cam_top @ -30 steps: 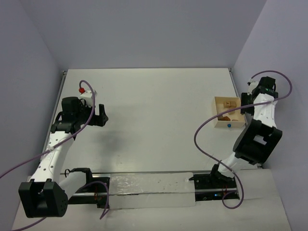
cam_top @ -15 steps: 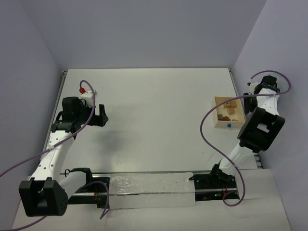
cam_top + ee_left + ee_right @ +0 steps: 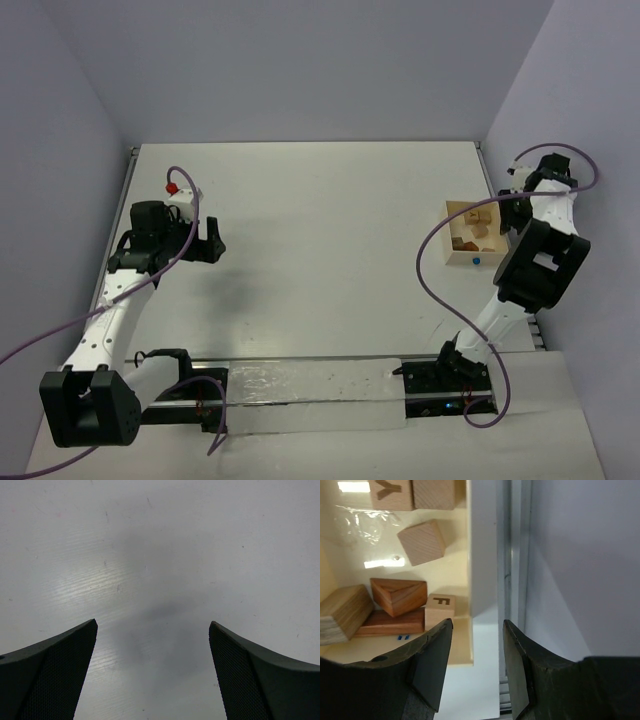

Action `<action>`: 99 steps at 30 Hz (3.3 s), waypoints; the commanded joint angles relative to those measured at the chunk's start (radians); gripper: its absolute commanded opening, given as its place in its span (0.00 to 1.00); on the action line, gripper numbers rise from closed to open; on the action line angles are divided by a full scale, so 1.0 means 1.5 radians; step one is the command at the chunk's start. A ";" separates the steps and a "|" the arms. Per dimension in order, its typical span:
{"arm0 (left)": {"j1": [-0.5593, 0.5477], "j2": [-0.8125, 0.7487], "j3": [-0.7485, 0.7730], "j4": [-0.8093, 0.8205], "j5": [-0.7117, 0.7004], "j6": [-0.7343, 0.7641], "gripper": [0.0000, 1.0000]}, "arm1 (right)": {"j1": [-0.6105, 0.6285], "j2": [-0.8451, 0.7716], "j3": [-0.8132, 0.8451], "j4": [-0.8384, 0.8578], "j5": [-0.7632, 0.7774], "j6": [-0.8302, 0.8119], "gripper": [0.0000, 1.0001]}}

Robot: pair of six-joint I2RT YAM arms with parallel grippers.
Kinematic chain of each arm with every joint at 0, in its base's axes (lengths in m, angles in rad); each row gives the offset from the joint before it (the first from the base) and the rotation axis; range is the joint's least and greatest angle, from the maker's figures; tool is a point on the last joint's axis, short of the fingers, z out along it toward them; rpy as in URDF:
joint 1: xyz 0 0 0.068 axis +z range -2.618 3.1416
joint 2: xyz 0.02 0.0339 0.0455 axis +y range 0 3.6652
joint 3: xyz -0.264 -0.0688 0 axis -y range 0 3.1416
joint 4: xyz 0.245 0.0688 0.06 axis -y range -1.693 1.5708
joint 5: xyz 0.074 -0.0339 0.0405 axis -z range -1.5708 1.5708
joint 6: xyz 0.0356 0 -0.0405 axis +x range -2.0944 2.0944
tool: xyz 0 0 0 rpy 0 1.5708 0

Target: Build the wood block tower

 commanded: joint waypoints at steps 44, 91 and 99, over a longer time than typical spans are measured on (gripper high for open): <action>0.006 0.010 0.023 -0.001 0.012 0.004 0.99 | 0.308 -0.123 0.114 -0.002 0.113 0.075 0.00; 0.191 0.000 0.044 -0.048 0.136 0.020 0.99 | 1.012 0.108 -0.351 1.725 0.828 -0.841 0.00; 0.191 -0.001 0.043 -0.049 0.141 0.024 0.99 | 1.054 0.119 -0.342 1.726 0.802 -0.886 0.00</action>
